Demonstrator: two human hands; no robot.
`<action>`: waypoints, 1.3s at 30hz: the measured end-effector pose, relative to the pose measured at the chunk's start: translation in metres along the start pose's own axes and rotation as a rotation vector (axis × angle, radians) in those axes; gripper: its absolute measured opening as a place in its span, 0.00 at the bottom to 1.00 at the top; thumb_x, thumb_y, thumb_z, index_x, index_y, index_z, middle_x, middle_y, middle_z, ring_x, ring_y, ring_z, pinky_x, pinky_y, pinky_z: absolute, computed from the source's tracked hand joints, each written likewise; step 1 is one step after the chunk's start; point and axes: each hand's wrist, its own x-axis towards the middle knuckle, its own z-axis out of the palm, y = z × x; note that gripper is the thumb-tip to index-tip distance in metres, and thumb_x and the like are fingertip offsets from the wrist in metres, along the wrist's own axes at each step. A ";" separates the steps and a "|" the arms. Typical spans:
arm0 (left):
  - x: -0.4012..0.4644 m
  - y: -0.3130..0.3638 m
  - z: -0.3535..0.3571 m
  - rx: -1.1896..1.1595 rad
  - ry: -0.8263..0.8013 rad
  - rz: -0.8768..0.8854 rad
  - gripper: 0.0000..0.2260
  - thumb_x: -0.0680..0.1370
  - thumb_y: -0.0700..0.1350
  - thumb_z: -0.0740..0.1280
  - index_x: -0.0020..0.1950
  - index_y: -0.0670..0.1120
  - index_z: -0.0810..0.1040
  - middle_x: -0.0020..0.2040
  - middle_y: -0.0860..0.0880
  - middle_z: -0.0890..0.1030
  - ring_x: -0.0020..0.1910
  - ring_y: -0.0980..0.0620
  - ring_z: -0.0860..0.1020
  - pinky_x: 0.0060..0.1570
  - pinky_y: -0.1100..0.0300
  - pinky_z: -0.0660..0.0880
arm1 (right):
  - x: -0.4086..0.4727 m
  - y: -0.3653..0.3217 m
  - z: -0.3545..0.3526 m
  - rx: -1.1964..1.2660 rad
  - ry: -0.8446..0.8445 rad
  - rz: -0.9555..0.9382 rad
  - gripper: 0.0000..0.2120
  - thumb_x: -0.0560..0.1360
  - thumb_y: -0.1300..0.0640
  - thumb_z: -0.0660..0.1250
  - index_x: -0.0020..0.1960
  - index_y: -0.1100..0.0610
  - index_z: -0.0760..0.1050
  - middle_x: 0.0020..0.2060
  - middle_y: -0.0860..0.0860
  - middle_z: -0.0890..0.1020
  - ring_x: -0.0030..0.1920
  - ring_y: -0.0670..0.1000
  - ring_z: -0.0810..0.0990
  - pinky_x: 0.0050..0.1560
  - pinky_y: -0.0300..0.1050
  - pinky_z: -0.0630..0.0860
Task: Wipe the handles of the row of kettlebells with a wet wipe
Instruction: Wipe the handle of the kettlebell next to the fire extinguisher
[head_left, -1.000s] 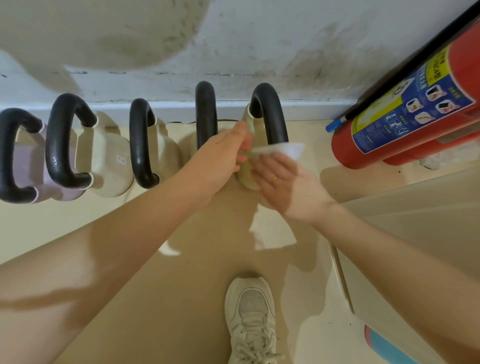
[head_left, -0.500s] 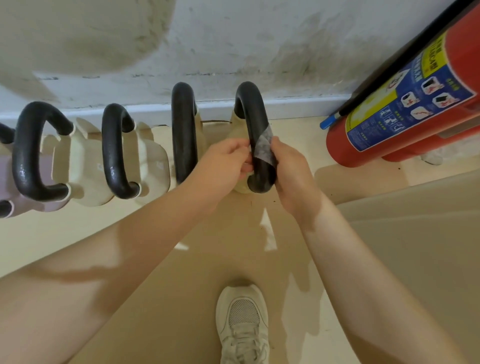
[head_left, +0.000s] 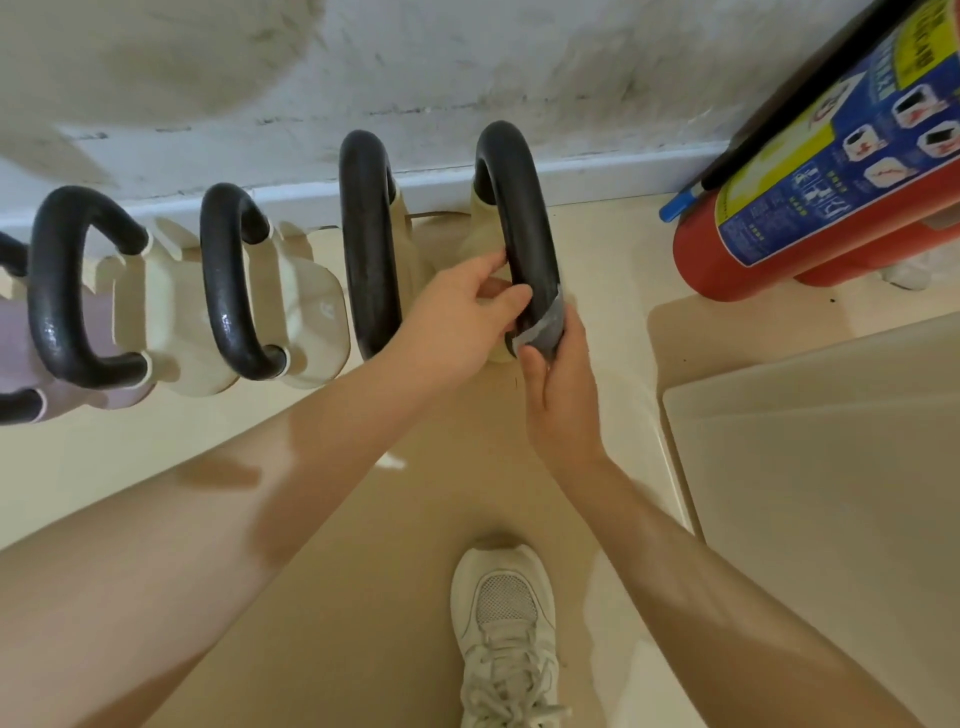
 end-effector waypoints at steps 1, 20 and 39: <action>0.000 0.001 0.001 0.031 -0.016 0.000 0.18 0.78 0.45 0.62 0.68 0.50 0.70 0.50 0.50 0.81 0.49 0.53 0.79 0.50 0.59 0.76 | -0.003 0.003 0.006 -0.008 0.016 0.041 0.19 0.77 0.54 0.58 0.67 0.47 0.59 0.57 0.47 0.73 0.55 0.43 0.73 0.55 0.41 0.72; 0.001 0.018 -0.007 -0.276 0.034 -0.194 0.28 0.78 0.63 0.45 0.66 0.49 0.73 0.52 0.46 0.82 0.50 0.52 0.82 0.49 0.60 0.80 | 0.069 -0.064 -0.011 -0.686 -0.210 -0.393 0.22 0.79 0.62 0.54 0.72 0.57 0.64 0.76 0.54 0.55 0.76 0.58 0.47 0.73 0.47 0.47; -0.042 0.011 -0.059 -0.192 0.159 -0.125 0.19 0.80 0.56 0.50 0.51 0.46 0.76 0.47 0.49 0.81 0.47 0.47 0.81 0.51 0.55 0.77 | 0.046 -0.030 -0.024 -1.531 -0.630 -0.997 0.16 0.77 0.57 0.56 0.40 0.51 0.80 0.37 0.46 0.81 0.48 0.51 0.79 0.72 0.49 0.55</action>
